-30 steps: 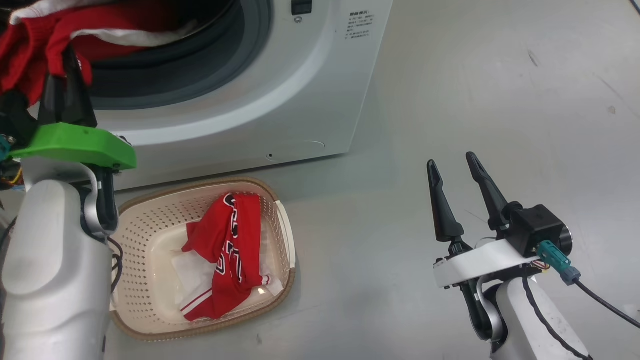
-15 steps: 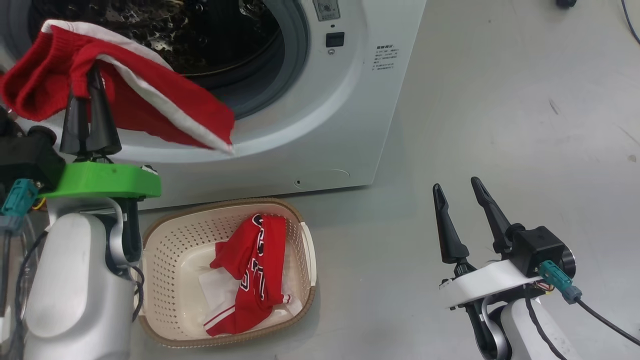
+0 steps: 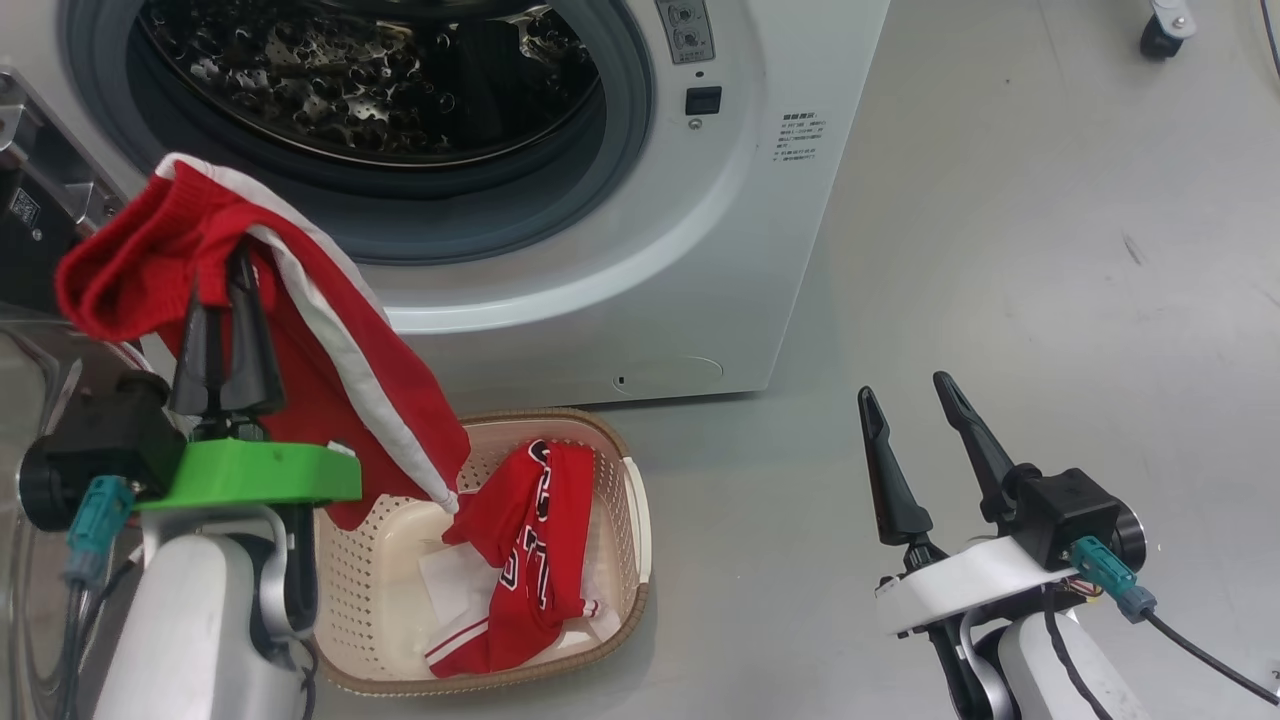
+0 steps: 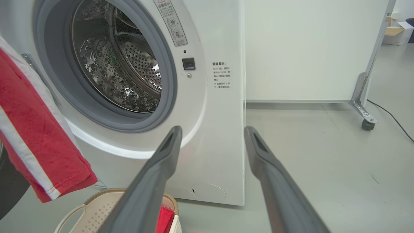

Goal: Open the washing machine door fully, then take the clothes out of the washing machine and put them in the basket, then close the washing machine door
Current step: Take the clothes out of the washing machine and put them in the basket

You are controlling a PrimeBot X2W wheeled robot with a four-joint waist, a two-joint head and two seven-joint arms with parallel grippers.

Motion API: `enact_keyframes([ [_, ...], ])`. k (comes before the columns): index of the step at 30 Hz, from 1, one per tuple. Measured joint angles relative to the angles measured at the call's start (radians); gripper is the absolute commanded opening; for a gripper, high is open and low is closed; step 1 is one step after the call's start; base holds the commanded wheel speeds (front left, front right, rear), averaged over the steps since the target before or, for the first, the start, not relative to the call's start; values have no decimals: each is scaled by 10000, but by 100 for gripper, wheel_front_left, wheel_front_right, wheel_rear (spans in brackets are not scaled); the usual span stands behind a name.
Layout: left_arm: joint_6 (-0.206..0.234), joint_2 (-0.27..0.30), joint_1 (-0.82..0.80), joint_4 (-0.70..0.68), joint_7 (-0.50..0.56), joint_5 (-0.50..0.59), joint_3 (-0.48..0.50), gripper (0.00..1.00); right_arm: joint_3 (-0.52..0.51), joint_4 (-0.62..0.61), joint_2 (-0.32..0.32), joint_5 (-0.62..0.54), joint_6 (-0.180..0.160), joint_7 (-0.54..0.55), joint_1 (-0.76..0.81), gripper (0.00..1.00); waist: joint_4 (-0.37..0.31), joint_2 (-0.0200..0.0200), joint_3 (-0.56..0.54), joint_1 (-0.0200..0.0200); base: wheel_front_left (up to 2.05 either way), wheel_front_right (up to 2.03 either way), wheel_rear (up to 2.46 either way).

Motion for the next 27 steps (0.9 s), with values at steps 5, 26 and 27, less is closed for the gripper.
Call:
enact_keyframes([
  [5,36,-82,622,-134,115,-35,-282,0,12,-56,0,-31,82,0,14,100,4,0,93,0,0,0,0],
  [26,263,-163,1648,1710,635,-652,-943,0,238,-454,-4,-199,192,0,-293,100,-335,0,1486,0,0,0,0],
  [27,263,-165,1624,1925,654,-667,-966,0,251,-462,-2,-199,192,0,-333,100,-363,0,1570,0,0,0,0],
])
